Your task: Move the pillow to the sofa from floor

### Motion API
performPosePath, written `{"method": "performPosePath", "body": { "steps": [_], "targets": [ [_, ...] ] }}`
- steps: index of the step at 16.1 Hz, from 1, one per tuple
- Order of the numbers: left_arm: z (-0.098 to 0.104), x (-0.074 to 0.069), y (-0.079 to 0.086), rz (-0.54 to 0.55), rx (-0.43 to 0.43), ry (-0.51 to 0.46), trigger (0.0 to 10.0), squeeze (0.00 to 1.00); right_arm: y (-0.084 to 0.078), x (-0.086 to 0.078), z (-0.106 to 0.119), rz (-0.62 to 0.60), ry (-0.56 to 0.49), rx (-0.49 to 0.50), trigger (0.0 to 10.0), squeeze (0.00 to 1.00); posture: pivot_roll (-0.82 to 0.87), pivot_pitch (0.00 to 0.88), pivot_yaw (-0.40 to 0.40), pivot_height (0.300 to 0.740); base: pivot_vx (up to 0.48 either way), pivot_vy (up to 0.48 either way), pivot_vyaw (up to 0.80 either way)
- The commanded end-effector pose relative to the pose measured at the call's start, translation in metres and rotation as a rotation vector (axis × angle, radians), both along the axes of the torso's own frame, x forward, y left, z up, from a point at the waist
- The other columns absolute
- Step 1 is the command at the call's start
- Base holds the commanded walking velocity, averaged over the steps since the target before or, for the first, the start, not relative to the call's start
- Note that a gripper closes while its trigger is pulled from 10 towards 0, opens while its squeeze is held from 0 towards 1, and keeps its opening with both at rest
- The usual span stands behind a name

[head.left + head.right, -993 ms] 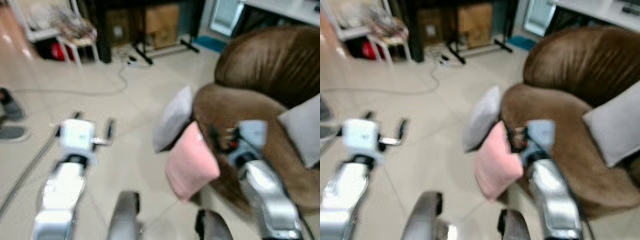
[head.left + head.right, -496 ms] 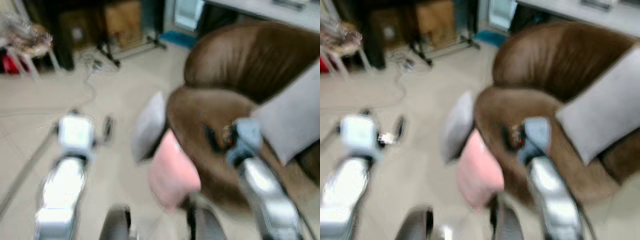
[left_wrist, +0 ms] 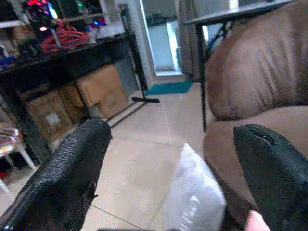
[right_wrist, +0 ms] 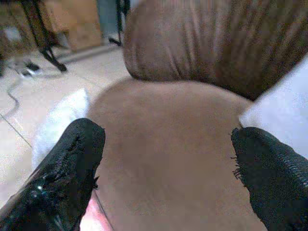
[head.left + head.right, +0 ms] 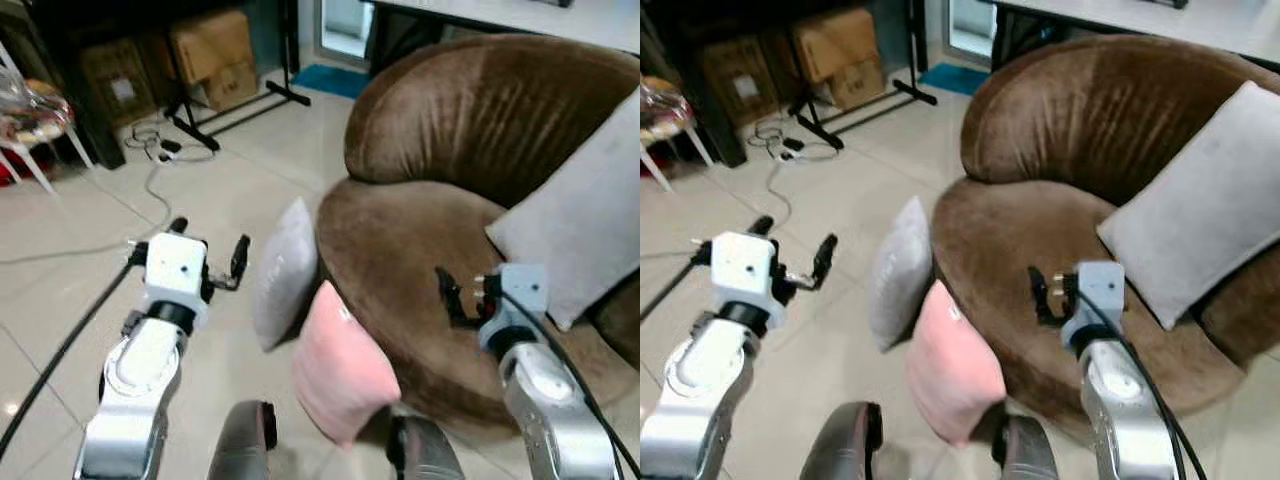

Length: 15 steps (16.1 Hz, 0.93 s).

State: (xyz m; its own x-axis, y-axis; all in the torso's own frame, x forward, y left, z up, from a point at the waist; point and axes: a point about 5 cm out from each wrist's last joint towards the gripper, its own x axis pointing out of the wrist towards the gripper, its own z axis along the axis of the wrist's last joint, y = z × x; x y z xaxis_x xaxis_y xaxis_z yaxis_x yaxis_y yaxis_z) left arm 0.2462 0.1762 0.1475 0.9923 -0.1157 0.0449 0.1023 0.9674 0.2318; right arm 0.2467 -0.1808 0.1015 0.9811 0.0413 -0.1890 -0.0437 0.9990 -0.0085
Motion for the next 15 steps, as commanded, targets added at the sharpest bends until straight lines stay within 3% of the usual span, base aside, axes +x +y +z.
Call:
{"method": "performPosePath", "body": {
  "steps": [1,9,15],
  "targets": [
    [-0.0002,-0.0021,0.0041,0.018,0.011,0.005,10.0,0.0,0.0083,0.0035,0.0037,0.033,-0.017,0.001,10.0,0.0,0.09,0.0,-0.003,0.6,0.277,0.0,0.0],
    [-0.0025,-0.0071,0.0079,0.05,0.033,0.019,10.0,0.0,0.0099,0.0034,0.0025,0.065,-0.002,0.013,10.0,0.0,0.09,0.0,-0.001,0.595,0.032,0.0,0.0],
    [-0.0016,-0.0051,0.0102,0.068,0.04,0.013,10.0,0.0,0.0147,0.0056,0.0047,0.086,-0.02,0.028,10.0,0.0,0.1,0.0,-0.01,0.531,0.0,0.0,0.0]
  ]
}}
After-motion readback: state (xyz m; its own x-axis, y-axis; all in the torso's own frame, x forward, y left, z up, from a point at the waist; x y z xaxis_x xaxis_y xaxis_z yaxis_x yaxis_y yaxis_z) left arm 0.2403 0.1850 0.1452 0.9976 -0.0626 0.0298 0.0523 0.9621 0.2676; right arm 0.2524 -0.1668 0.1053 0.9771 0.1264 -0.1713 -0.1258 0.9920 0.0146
